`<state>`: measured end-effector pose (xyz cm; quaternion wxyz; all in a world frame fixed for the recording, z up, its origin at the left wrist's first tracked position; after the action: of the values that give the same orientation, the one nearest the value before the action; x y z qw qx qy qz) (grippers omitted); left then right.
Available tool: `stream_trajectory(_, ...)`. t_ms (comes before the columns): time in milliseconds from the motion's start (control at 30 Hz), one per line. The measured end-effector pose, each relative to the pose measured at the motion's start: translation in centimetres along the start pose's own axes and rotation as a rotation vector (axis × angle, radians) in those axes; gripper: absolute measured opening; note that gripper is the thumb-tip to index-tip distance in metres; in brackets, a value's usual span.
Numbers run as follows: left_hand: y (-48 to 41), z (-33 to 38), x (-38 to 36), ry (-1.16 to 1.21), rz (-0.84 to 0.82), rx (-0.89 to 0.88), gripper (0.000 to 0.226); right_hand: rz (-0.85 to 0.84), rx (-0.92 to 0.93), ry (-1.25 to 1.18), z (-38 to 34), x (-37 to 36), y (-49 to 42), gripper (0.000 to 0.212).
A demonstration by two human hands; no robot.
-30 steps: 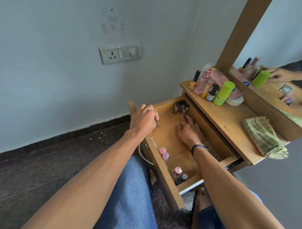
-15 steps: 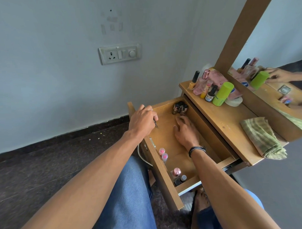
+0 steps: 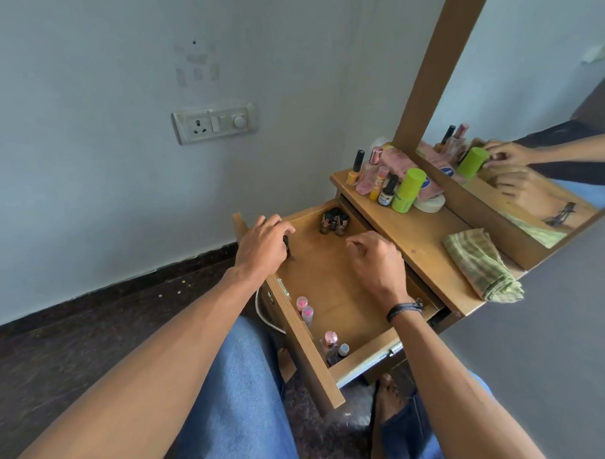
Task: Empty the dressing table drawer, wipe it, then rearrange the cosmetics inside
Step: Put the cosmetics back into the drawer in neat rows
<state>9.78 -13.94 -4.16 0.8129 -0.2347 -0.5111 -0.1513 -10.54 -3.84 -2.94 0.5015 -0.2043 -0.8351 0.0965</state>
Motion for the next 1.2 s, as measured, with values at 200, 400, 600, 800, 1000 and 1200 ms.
stream_trajectory(200, 0.1, 0.6, 0.5, -0.022, 0.034, -0.063, 0.034, 0.339, -0.238, -0.158, 3.2, 8.0, -2.0, 0.01)
stream_trajectory(400, -1.1, 4.5, 3.6, 0.054, 0.232, -0.208, 0.023, 0.493, -0.566, -0.651, 8.0, 8.5, -2.5, 0.021)
stream_trajectory(600, -5.7, 11.7, 3.0, 0.343, 0.268, -0.138, 0.016, 0.384, -0.46, -0.599, 7.8, 7.6, -4.4, 0.047)
stream_trajectory(800, -8.1, 14.6, -1.8, 0.45, 0.207, 0.057, 0.021, 0.248, -0.444, -0.396, 8.2, 6.6, -5.8, 0.045)
stream_trajectory(1000, -9.0, 15.6, -3.6, 0.497, 0.183, 0.171, 0.035, 0.244, -0.462, -0.378, 8.4, 6.7, -6.1, 0.032)
stream_trajectory(1200, -9.2, 15.8, -3.6, 0.495, 0.194, 0.167, 0.04, 0.274, -0.454, -0.426, 7.9, 7.0, -5.8, 0.034)
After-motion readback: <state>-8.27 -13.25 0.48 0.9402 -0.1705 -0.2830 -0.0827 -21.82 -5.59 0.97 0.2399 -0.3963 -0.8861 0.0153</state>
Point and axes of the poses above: each hand's wrist, its own y-axis away from the middle knuckle, its own x-axis out of the back of the hand, z = x × y, the point moved 6 cm from there along -y, towards the middle knuckle, and after that the axes turned 2 degrees about -z, right-handed, at the moved point
